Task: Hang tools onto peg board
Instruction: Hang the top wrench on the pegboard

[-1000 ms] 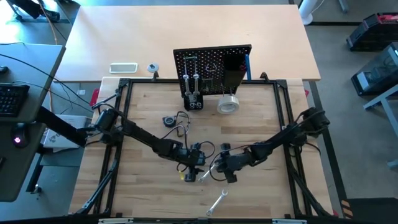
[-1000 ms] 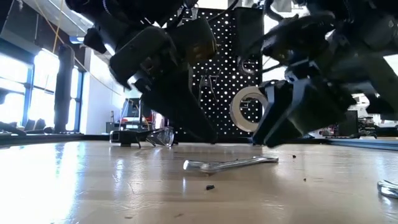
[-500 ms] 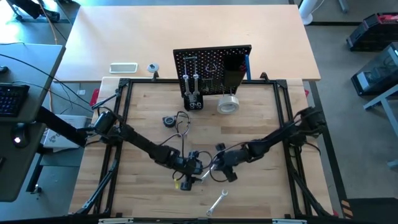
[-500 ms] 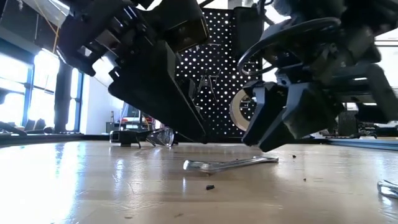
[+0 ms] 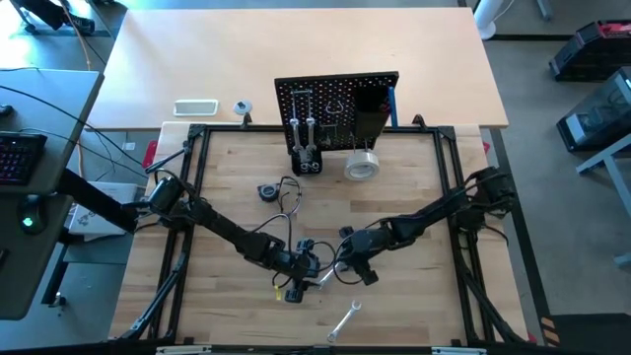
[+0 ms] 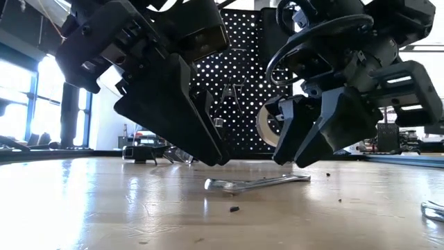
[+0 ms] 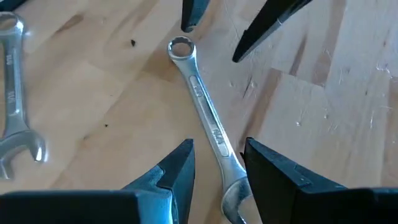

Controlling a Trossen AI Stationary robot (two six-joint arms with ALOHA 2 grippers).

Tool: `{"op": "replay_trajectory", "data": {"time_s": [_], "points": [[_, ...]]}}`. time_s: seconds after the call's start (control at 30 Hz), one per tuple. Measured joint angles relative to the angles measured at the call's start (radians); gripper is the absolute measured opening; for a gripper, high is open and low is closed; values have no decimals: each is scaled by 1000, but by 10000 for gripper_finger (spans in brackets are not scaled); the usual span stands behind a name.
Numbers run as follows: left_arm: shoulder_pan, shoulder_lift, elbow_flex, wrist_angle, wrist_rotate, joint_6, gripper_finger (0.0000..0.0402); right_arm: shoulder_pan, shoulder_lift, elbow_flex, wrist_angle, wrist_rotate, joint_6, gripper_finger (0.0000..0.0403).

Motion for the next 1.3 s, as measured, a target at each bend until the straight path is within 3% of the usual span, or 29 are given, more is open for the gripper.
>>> {"op": "replay_trajectory", "data": {"time_s": [0.37,0.53,0.8,0.97,1.3], "points": [[-1,0,0,-5,-4,-1,186,2,95,6,47,88,47,132],[-4,-1,0,-52,-17,-7,186,4,98,7,37,200,90,92],[-7,-65,1,-230,-260,-5,186,-1,97,7,-30,248,175,5],[-7,-136,1,-269,-339,27,186,-1,97,6,-31,251,222,10],[3,-139,-46,-241,-299,-38,186,0,99,2,-15,269,251,3]]}}
